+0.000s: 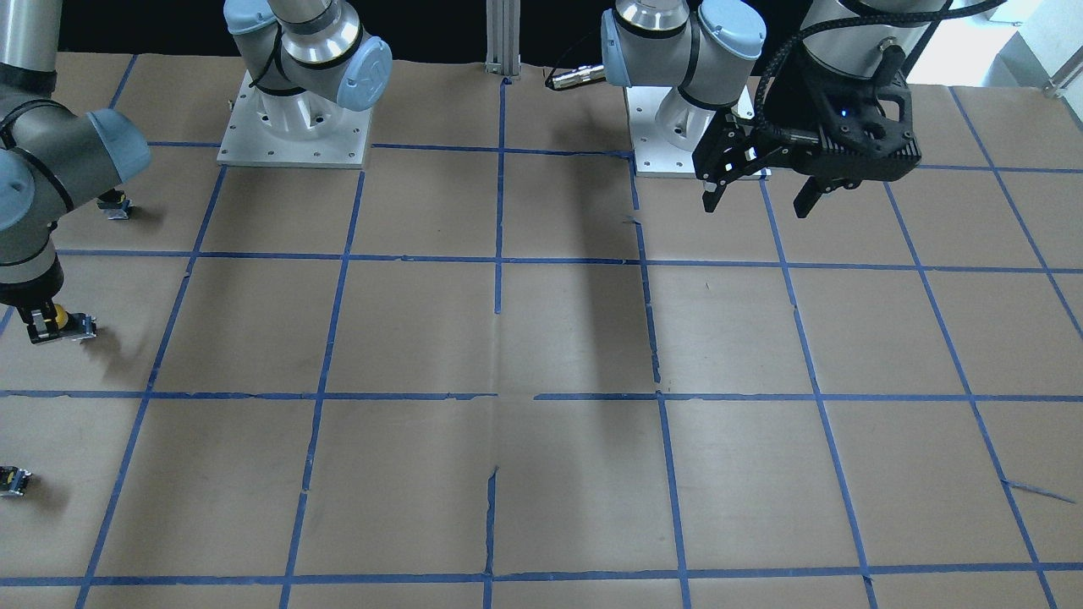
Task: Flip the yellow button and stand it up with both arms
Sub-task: 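Lower the yellow button upright onto the table with the right gripper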
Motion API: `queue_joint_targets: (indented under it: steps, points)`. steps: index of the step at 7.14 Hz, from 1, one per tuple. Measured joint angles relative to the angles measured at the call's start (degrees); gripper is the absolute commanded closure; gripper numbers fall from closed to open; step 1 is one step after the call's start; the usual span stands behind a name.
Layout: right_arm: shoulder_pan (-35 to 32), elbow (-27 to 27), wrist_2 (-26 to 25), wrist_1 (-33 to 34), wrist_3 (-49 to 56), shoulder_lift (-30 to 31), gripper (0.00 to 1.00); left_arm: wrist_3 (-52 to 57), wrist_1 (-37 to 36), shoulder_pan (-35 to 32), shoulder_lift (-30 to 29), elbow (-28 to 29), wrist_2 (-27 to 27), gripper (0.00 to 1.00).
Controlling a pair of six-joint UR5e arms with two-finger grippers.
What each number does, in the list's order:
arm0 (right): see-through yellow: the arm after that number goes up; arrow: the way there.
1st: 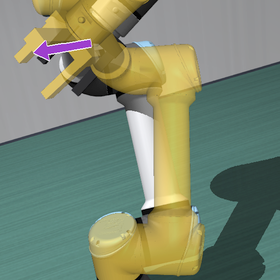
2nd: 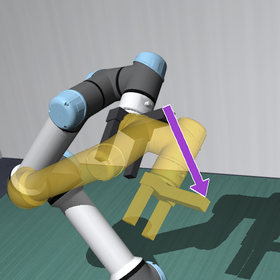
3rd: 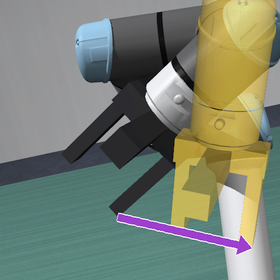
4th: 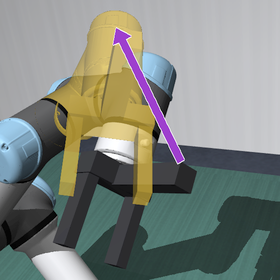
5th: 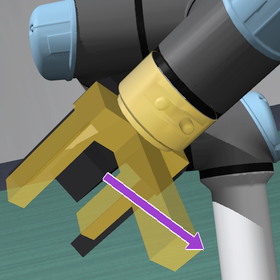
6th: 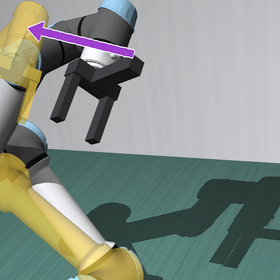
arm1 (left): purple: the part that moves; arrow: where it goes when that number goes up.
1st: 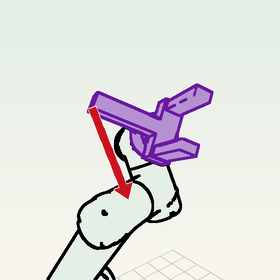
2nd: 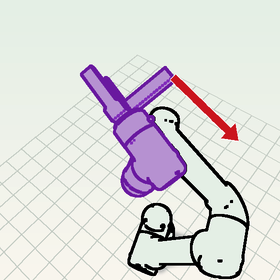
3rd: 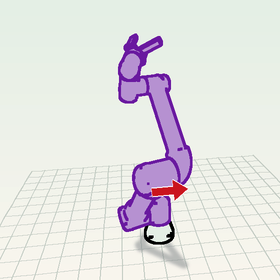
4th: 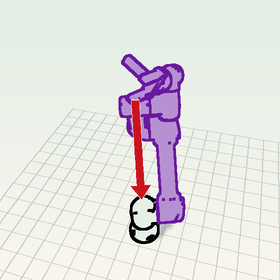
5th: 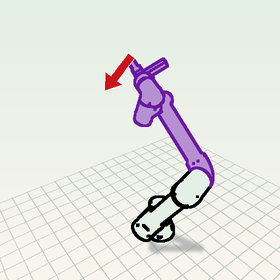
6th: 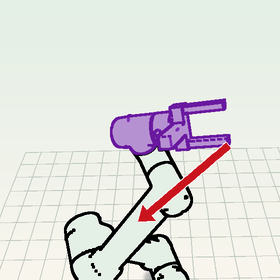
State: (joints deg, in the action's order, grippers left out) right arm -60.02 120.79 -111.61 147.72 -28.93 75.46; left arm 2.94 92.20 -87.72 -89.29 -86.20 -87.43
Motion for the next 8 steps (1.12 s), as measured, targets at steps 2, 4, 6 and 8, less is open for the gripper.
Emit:
queue_joint_targets:
  steps: [2,4,6,8]
  points:
    - [0.24,0.12,-1.97,-0.05,-0.12,0.17,0.80,0.00,-0.13,0.00,-0.06,-0.04,0.05,0.01]
    - [1.31,0.33,-2.49,-0.50,-0.15,0.17,0.77,0.02,-0.32,0.00,-0.09,-0.09,0.01,0.01]
    - [1.77,0.43,-2.54,-0.67,-0.16,-0.08,0.62,0.03,-0.35,0.00,-0.09,-0.14,0.00,0.01]
    - [1.82,0.48,-2.37,-0.68,-0.18,-0.21,0.55,-0.08,-0.39,-0.03,-0.12,-0.06,0.05,0.01]
